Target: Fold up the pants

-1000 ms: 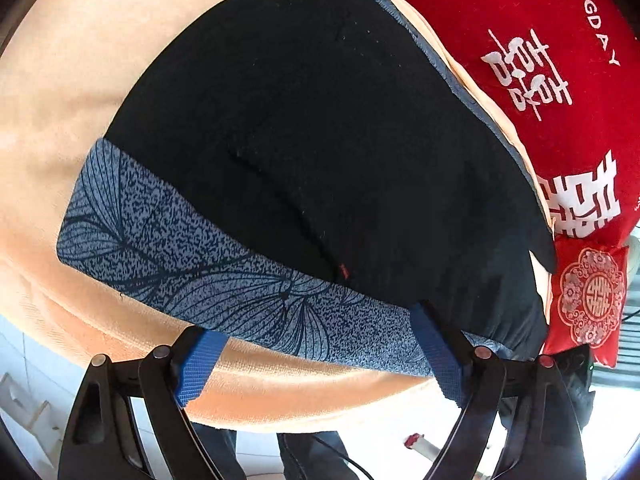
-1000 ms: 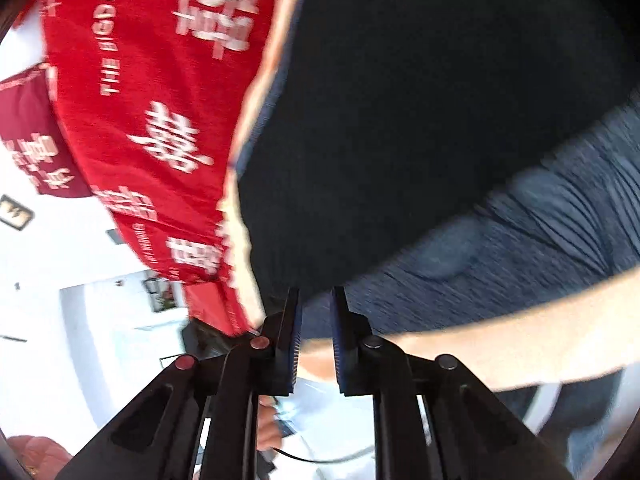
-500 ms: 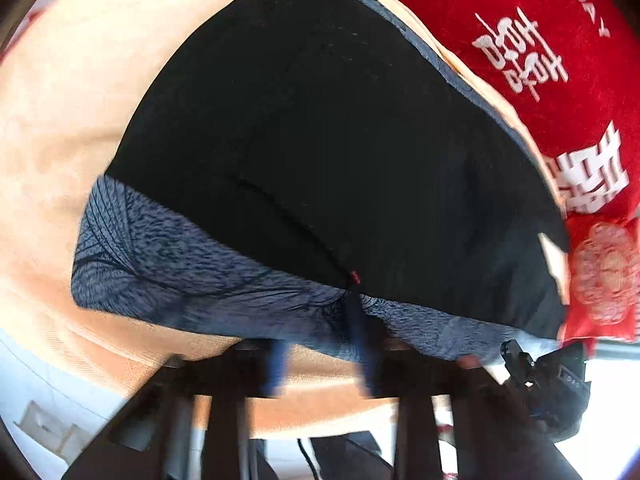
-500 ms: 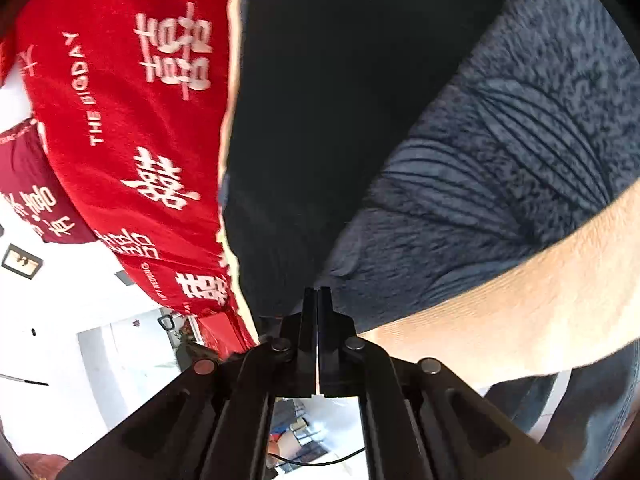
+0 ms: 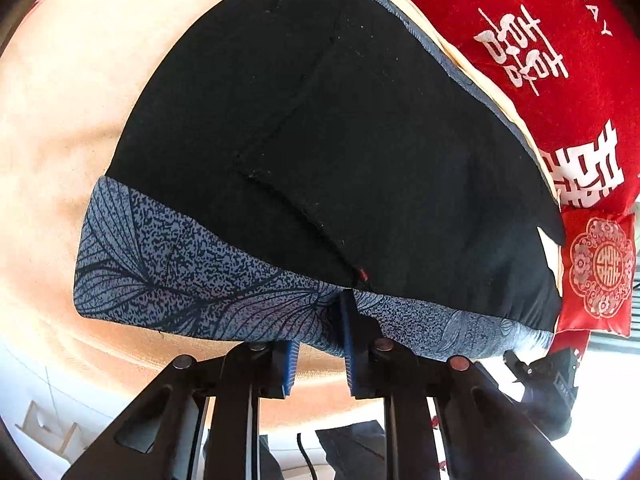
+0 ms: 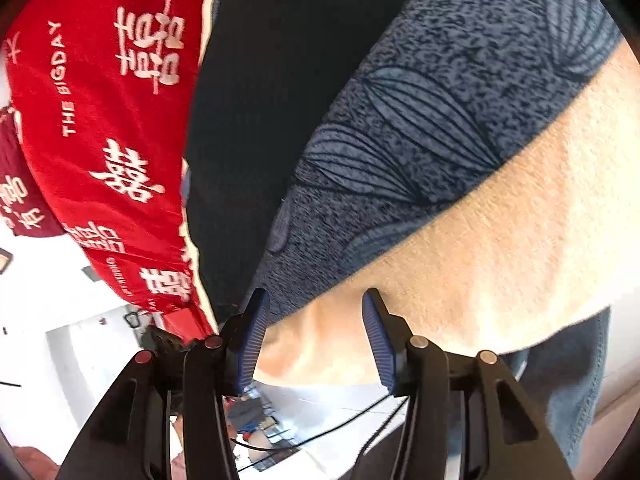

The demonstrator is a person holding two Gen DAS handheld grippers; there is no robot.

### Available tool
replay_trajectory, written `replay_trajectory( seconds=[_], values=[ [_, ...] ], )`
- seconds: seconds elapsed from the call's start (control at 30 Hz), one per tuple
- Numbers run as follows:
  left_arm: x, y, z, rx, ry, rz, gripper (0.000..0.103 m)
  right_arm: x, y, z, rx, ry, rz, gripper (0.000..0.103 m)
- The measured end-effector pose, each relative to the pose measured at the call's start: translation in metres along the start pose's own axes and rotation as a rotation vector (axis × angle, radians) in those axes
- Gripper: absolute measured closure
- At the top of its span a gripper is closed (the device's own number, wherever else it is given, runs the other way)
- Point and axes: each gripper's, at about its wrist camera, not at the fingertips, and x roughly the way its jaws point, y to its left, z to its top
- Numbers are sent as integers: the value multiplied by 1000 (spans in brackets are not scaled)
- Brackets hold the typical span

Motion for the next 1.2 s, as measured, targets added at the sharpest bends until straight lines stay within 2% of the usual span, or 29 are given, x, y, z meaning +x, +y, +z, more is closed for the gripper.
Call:
replay_trajectory(
  seconds=[0.07, 0.13, 0.17, 0.27, 0.43, 0.53, 0.63, 0.77, 0.83, 0.93, 1.03, 1.07, 1.13, 1.17, 1.2],
  values=[
    [0, 0, -1, 5, -2, 7, 84, 3, 2, 3, -5, -16, 36, 55],
    [1, -2, -1, 14, -3, 13, 84, 7, 3, 9, 26, -40, 84, 71],
    [0, -2, -1, 16, -1, 14, 84, 9, 3, 12, 46, -43, 86, 98],
    [-6, -7, 1, 19, -1, 11, 84, 4, 23, 12, 21, -55, 71, 100],
    [-42, -34, 17, 44, -57, -33, 84, -21, 93, 29, -119, -50, 71, 100],
    [-63, -59, 45, 53, -118, -49, 84, -26, 148, 63, -228, -21, 60, 100],
    [-68, -81, 81, 81, -167, -38, 84, -16, 183, 104, -286, 12, 39, 100],
    [-56, -106, 147, 138, -259, 19, 84, 24, 212, 179, -342, 74, -8, 100],
    [-43, -115, 180, 159, -298, 55, 84, 44, 219, 210, -353, 88, -28, 98],
    [-14, -132, 225, 175, -326, 155, 83, 78, 221, 252, -358, 103, -83, 96],
    [13, -135, 253, 165, -301, 293, 82, 114, 213, 280, -405, 116, -233, 94],
    [18, -132, 258, 155, -287, 318, 82, 124, 211, 284, -421, 125, -280, 86],
    [19, -125, 262, 110, -278, 343, 82, 129, 213, 287, -436, 127, -283, 79],
    [11, -122, 258, 89, -291, 343, 82, 126, 218, 285, -438, 128, -266, 61],
    [5, -121, 254, 85, -300, 346, 82, 123, 224, 282, -455, 130, -260, 33]
  ],
)
